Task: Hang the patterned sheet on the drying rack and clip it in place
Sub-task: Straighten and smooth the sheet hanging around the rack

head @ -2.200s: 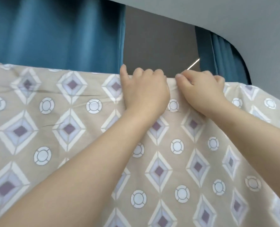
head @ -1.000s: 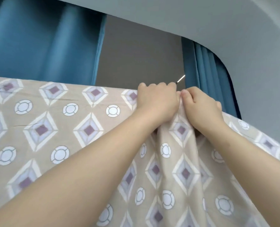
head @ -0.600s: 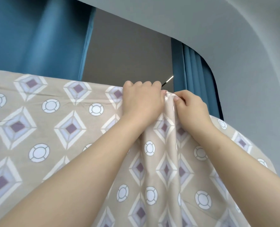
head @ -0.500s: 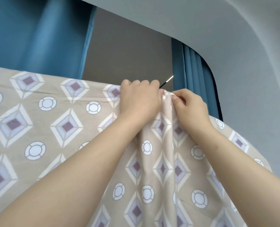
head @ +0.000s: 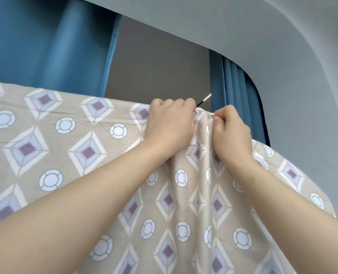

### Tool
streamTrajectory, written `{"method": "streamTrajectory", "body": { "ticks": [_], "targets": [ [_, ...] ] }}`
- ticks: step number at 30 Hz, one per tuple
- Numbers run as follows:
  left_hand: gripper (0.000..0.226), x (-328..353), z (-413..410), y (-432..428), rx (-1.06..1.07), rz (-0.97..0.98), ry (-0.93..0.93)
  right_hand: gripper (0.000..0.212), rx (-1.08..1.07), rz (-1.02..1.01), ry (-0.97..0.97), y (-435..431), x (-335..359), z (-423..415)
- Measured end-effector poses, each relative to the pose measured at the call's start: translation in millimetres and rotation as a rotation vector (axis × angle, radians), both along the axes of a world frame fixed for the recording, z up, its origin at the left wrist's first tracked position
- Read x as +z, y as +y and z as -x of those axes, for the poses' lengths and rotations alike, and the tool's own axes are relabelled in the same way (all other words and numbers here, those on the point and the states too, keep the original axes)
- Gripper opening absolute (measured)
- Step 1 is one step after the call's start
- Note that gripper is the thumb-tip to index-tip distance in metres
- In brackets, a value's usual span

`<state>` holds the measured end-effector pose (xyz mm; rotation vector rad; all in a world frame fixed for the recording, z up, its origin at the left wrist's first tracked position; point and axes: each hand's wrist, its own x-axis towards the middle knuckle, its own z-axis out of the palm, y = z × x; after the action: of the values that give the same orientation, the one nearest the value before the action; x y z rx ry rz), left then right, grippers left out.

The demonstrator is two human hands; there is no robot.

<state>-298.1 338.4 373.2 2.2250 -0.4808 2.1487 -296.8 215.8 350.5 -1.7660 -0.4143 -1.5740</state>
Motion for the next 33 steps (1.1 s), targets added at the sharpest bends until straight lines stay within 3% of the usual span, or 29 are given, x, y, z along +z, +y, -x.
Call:
{"method": "streamTrajectory", "body": {
  "ticks": [5, 10, 14, 20, 27, 33],
  "targets": [
    [0.026, 4, 14, 16, -0.159, 0.046, 0.051, 0.026, -0.174, 0.122, 0.029, 9, 2, 0],
    [0.033, 8, 19, 48, 0.108, 0.132, 0.097, 0.029, -0.100, 0.238, -0.006, 26, 12, 5],
    [0.030, 8, 24, 68, 0.047, 0.093, 0.203, 0.029, -0.144, 0.374, 0.007, 48, 27, 1],
    [0.022, 23, 29, 76, -0.119, 0.153, 0.283, 0.028, -0.202, 0.378, -0.061, 64, 40, -3],
    [0.023, 29, 31, 43, -0.162, 0.108, 0.109, 0.029, -0.285, 0.151, -0.086, 57, 48, 7],
    [0.027, 15, 48, 90, -0.026, 0.079, 0.102, 0.032, -0.202, 0.287, -0.118, 100, 43, 23]
  ]
}}
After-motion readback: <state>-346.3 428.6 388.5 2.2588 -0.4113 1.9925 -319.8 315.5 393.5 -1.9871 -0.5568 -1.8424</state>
